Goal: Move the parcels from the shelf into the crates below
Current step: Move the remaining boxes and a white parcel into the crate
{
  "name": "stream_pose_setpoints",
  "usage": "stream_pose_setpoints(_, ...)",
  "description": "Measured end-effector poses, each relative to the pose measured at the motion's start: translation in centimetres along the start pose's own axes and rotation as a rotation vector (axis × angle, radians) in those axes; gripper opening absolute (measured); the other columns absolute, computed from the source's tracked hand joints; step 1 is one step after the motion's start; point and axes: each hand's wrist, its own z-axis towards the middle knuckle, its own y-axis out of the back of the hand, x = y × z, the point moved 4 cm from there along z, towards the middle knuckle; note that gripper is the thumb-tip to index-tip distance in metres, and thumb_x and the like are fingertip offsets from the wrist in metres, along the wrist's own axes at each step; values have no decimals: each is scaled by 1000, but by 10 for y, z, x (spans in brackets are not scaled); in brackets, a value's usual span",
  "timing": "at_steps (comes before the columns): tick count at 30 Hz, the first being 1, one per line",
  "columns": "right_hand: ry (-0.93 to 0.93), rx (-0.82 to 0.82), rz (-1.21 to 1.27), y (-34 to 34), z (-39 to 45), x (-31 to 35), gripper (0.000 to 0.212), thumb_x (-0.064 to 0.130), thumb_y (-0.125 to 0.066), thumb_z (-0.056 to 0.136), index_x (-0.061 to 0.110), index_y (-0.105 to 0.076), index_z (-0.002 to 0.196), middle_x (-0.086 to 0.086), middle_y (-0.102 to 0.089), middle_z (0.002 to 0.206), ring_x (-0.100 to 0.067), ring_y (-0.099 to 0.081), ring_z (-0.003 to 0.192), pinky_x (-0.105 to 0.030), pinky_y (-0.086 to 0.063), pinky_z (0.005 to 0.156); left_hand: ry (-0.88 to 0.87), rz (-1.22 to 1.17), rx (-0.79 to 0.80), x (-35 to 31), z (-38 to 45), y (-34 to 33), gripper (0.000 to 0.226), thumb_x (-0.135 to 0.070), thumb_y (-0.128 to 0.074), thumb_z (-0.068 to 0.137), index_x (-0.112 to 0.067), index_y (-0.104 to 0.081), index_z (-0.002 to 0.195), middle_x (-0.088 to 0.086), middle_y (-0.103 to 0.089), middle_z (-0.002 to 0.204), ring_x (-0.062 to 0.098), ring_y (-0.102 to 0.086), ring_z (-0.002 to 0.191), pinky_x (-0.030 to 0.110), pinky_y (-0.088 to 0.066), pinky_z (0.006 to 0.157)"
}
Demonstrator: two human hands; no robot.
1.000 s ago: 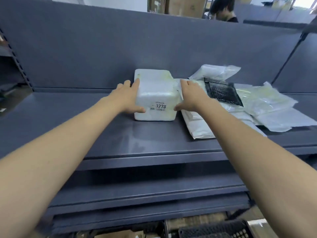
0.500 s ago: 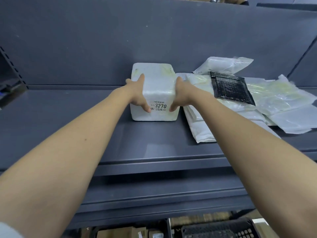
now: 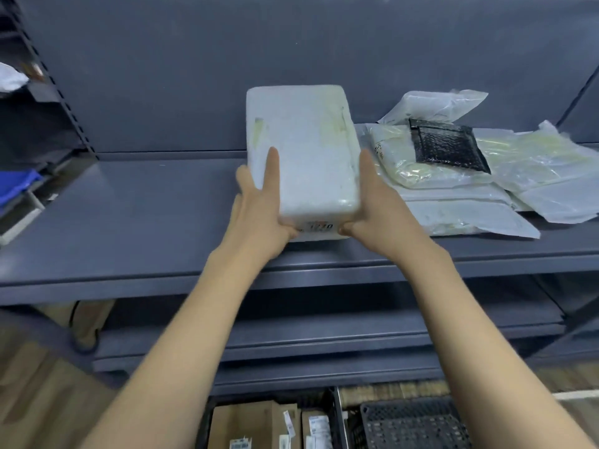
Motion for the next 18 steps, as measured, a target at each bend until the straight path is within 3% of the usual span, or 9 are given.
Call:
stream_pose_setpoints(3,70,96,167,1,-55,26,107,13,-79,71,39,-8,147,35,-34,127,18,-38,110,1,-31,81,-145,74,-122,12,-63,0,113,-22,-71,83,-41,23,143,-8,-3,143,11,-34,107,19,-34,87)
stream_pose_setpoints(6,25,154,331,-6,-99,42,86,28,-80,73,58,-19,126,48,-40,118,27,-41,109,5,-34,82,-233,87,-161,31,-113,0,113,-15,-72,81,-37,20,145,-5,-2,145,9,-32,115,21,-34,93)
stream_pose_setpoints(10,-123,128,388,-27,-134,47,83,47,-72,75,51,-16,137,39,-43,123,20,-47,105,-5,-41,77,-324,125,-128,53,-164,3,108,-8,-68,82,-33,13,148,11,-4,151,27,-35,129,32,-40,100)
stream_pose_setpoints(14,-185,166,452,-47,-161,58,97,44,-75,75,51,-6,142,47,-42,112,18,-50,102,-13,-44,77,-328,103,-79,69,-201,12,108,-7,-65,84,-39,17,146,7,6,154,28,-22,139,34,-31,108)
stream_pose_setpoints(16,-181,163,443,-55,-175,66,100,39,-76,76,44,-4,146,58,-36,104,26,-45,102,-8,-44,77,-341,60,-7,77,-212,21,115,-11,-69,83,-47,22,142,0,10,154,19,-20,139,31,-32,109)
stream_pose_setpoints(18,-172,133,427,-62,-189,75,101,32,-76,78,38,-3,147,65,-29,99,32,-40,101,-1,-42,77,-259,-64,118,82,-223,33,123,-27,-76,77,-58,29,132,-21,13,148,-7,-20,130,11,-28,103)
